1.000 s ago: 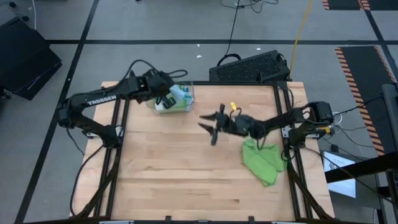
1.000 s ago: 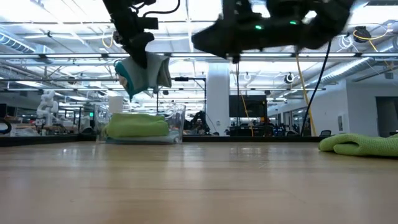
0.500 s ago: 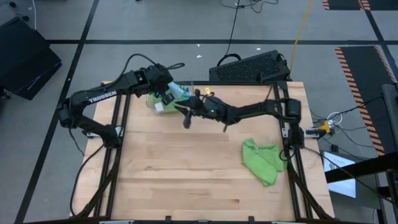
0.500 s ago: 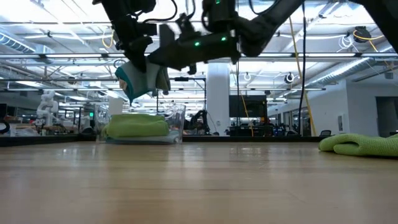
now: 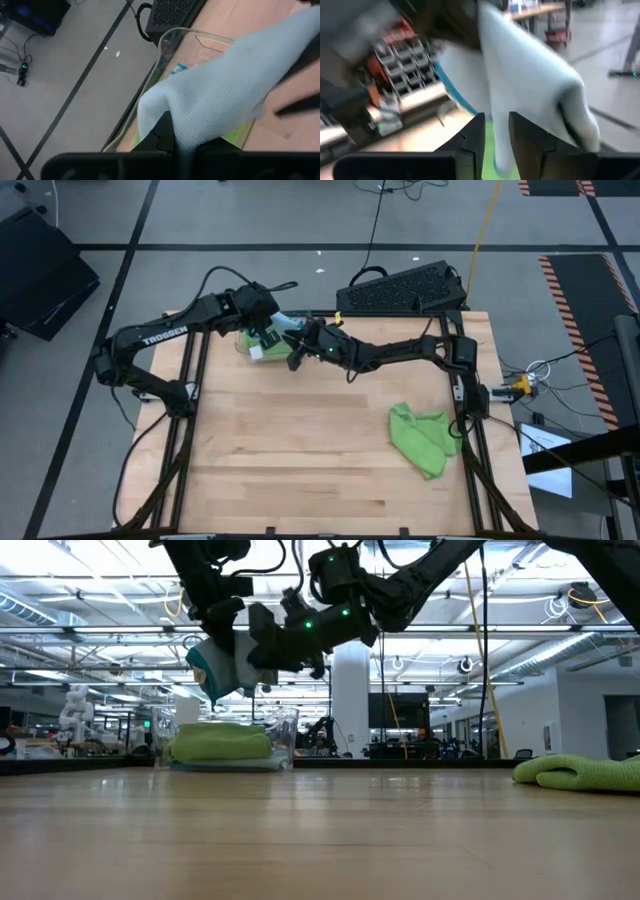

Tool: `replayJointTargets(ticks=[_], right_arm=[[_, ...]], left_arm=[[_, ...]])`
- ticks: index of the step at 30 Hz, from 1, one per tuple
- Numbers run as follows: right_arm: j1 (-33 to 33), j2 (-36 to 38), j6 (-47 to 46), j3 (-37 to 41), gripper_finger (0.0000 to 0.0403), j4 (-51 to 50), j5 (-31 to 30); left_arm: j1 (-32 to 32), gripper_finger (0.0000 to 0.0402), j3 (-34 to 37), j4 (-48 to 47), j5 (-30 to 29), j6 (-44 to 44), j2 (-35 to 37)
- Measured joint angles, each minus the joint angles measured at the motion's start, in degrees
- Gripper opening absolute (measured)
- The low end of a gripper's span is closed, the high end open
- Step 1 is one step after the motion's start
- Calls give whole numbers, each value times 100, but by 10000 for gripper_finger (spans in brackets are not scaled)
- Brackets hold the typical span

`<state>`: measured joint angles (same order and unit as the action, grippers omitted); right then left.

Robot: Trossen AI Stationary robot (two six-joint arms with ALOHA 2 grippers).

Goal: Fold microfiber towels
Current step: Put the blue microfiber cloth into the bin

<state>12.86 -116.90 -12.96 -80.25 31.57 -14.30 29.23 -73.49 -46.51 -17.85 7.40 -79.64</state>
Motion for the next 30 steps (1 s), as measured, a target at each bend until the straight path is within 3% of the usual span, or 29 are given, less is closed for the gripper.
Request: replayJointTargets(ticks=[4,7,15,22,26,30], right_arm=[[85,212,-93,2,81,-623,-47],[135,475,43,7,81,-1220,451],[130,1629,1390,191,108,-3230,854],[134,1932,1712,1328,216,-1653,1727],[149,1770,1856,1626,292,-616,1359],[145,1553,1837,1635,341,51,1121]], left_arm=[[0,14,0,-79,2,0,0],[0,10,4,-89,9,-49,-2],[65,17,247,-221,40,-150,2],[96,10,310,-221,87,-364,2],[96,14,310,-140,194,-605,2],[-11,10,310,53,243,-648,2]])
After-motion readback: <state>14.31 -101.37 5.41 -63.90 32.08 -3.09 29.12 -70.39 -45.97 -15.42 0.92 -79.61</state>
